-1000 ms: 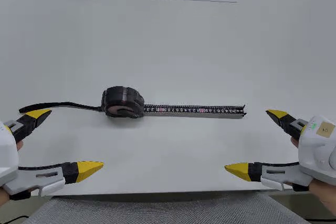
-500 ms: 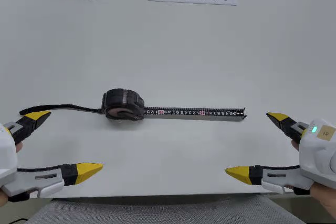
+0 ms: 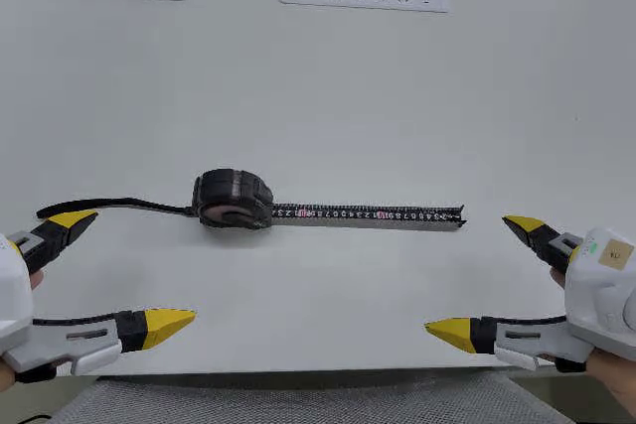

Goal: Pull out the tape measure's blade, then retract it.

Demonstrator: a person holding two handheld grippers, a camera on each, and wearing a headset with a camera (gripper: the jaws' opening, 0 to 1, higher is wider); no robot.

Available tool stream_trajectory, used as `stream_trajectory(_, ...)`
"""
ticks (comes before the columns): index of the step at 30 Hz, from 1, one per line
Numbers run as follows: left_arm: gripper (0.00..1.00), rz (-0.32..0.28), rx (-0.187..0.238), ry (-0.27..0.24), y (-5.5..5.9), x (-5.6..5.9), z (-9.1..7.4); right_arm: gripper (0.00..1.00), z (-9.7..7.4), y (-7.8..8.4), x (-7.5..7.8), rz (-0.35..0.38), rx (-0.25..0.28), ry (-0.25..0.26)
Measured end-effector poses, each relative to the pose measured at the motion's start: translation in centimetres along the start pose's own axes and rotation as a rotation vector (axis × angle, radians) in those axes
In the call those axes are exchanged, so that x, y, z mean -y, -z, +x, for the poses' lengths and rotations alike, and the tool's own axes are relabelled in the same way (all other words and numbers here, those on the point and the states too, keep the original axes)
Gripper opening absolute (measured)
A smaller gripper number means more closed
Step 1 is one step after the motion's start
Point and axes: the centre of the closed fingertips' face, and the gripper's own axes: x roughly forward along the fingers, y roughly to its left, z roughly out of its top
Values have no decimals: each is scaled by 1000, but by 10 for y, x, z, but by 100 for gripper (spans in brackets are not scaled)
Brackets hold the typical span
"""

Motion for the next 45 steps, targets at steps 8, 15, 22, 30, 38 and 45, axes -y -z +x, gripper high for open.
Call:
stream_trajectory(8, 94, 0, 8, 10, -12, 5, 14, 98, 4, -7, 11, -12, 6, -2)
stream_trajectory(15, 93, 4, 0, 11, -17, 7, 27, 97, 6, -5, 14, -15, 0, -8)
stream_trajectory(22, 92, -4, -1, 3, -20, 4, 32, 97, 8, -3, 15, -12, -3, -10)
stream_trajectory(30, 91, -25, 0, 8, -22, 8, 46, 97, 10, -4, 19, -11, -3, -11)
stream_trajectory(38, 91, -42, 1, 20, -25, 13, 61, 96, 11, -3, 20, -14, -9, -17)
stream_trajectory(45, 90, -70, 8, 25, -29, 17, 72, 96, 13, -4, 22, -15, -8, -19)
